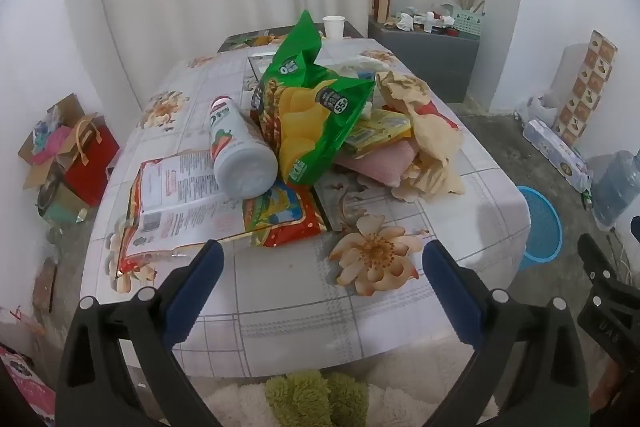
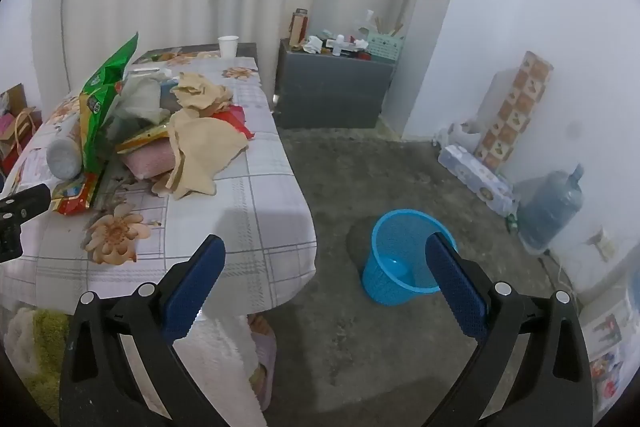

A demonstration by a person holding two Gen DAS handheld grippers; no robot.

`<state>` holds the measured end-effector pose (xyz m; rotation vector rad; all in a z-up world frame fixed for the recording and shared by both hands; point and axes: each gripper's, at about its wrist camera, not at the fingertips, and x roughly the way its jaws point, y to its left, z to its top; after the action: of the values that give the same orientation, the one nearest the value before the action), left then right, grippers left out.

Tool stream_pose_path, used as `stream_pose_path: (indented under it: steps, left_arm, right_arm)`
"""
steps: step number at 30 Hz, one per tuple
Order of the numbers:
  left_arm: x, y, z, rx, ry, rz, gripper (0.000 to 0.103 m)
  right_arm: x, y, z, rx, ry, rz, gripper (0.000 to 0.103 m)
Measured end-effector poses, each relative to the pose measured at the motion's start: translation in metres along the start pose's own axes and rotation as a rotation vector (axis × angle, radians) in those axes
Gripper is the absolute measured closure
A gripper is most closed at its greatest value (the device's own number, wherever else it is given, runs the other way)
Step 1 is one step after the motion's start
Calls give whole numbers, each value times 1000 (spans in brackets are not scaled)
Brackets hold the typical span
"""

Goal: Collect trash

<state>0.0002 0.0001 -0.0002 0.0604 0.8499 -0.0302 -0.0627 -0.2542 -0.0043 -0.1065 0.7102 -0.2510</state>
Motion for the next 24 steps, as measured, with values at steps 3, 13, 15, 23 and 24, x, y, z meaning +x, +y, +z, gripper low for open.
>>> stream_pose_path:
  steps: [3, 13, 15, 23, 24]
  left_arm:
    - [-1, -1, 0, 3, -6, 1, 5]
    - [-1, 0, 0, -3, 4, 0, 5]
    - [0, 1, -4, -2, 4, -1, 5]
    - [-2, 5, -7, -2, 6, 1, 5]
    - [-2, 5, -7, -3, 7, 0, 5]
  right_arm:
    - [0, 1, 0, 0, 1, -1, 7]
    - [-2, 1, 1, 1, -3, 1, 7]
    - [-2, 2, 1, -1, -2, -1, 7]
    - [-2, 2, 2, 1, -2, -1, 7]
    - [-1, 2, 2, 1, -1, -1, 7]
